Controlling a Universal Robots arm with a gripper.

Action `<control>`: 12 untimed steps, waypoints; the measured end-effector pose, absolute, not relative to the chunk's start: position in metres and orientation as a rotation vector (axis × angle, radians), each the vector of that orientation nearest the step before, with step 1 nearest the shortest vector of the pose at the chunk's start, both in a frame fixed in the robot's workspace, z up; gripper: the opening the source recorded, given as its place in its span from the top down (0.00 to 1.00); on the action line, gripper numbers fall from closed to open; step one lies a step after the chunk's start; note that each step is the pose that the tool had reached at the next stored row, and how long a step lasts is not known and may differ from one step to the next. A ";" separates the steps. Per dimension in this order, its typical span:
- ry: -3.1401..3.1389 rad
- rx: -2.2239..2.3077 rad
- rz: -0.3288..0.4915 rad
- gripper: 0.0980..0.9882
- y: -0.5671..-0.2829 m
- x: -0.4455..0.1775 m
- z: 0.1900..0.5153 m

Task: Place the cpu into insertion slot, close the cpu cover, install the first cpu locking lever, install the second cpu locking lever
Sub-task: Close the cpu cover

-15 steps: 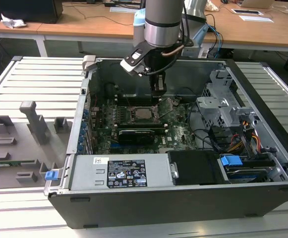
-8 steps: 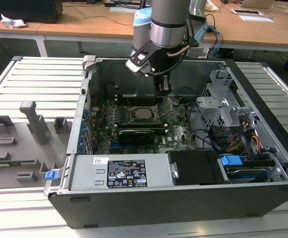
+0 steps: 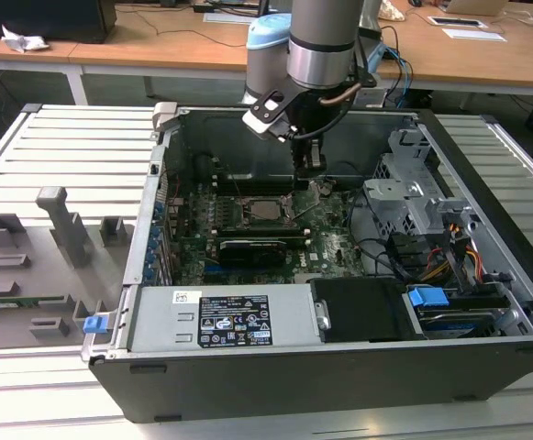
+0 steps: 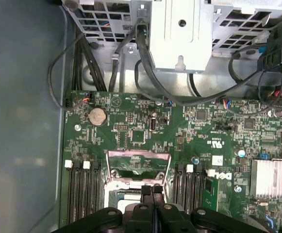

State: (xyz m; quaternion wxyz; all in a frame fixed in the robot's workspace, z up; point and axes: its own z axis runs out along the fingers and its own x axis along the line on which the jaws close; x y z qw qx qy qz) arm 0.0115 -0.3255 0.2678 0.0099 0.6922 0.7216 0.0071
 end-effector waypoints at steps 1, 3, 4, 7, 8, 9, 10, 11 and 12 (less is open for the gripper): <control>2.253 2.161 0.022 0.99 -0.325 0.013 0.268; 2.254 2.161 0.022 0.99 -0.325 0.016 0.268; 2.254 2.160 0.022 0.99 -0.325 0.016 0.268; 2.265 2.148 0.022 0.99 -0.325 0.018 0.267; 2.266 2.147 0.022 0.99 -0.325 0.019 0.267; 2.266 2.147 0.022 0.99 -0.325 0.020 0.267; 2.266 2.147 0.021 0.99 -0.325 0.021 0.266; 2.267 2.147 0.021 0.99 -0.325 0.022 0.266; 2.267 2.148 0.021 0.99 -0.325 0.023 0.266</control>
